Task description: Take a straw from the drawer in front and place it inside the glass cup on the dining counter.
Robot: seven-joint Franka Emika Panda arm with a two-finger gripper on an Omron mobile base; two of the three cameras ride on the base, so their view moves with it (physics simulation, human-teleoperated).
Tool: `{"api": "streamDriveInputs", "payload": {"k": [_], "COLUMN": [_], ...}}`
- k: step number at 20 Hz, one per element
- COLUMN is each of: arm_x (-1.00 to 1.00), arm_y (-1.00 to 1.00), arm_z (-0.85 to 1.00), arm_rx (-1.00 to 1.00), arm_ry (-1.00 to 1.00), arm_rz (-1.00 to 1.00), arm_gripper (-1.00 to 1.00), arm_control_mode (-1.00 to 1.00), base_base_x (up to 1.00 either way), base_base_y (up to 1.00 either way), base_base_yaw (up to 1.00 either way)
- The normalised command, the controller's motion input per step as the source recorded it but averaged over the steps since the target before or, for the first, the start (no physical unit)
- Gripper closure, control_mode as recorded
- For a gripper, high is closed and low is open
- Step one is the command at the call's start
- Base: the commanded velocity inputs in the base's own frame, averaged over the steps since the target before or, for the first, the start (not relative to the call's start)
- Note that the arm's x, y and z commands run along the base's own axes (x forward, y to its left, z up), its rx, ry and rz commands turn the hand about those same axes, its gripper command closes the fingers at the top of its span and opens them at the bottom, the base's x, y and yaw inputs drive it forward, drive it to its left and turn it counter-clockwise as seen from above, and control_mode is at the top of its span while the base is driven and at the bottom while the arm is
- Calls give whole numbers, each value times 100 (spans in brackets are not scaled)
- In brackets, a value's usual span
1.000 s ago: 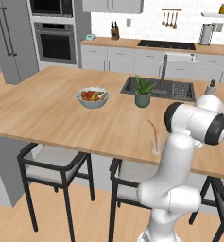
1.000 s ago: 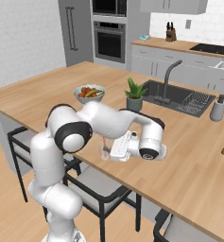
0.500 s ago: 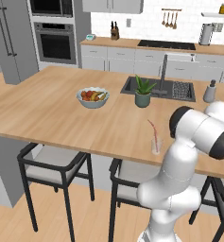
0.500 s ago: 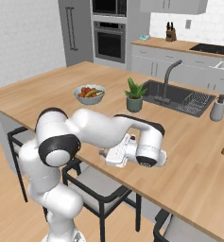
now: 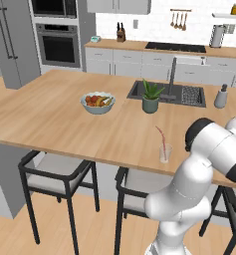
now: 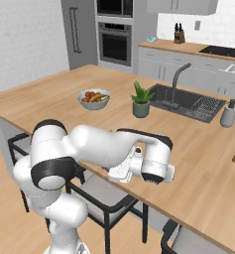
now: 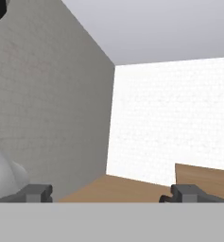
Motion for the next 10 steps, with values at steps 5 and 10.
{"api": "streamDriveInputs", "payload": {"k": [5,10], "arm_x": [-29,-15], "arm_y": [4,14], "arm_z": [5,12], "arm_rx": [0,-1], "arm_ry": [0,0], "arm_rz": [0,-1], "arm_gripper": [-100,-100], "arm_control_mode": [-100,-100], "base_base_x": [0,0], "base_base_y": [0,0], "base_base_yaw": [0,0]}}
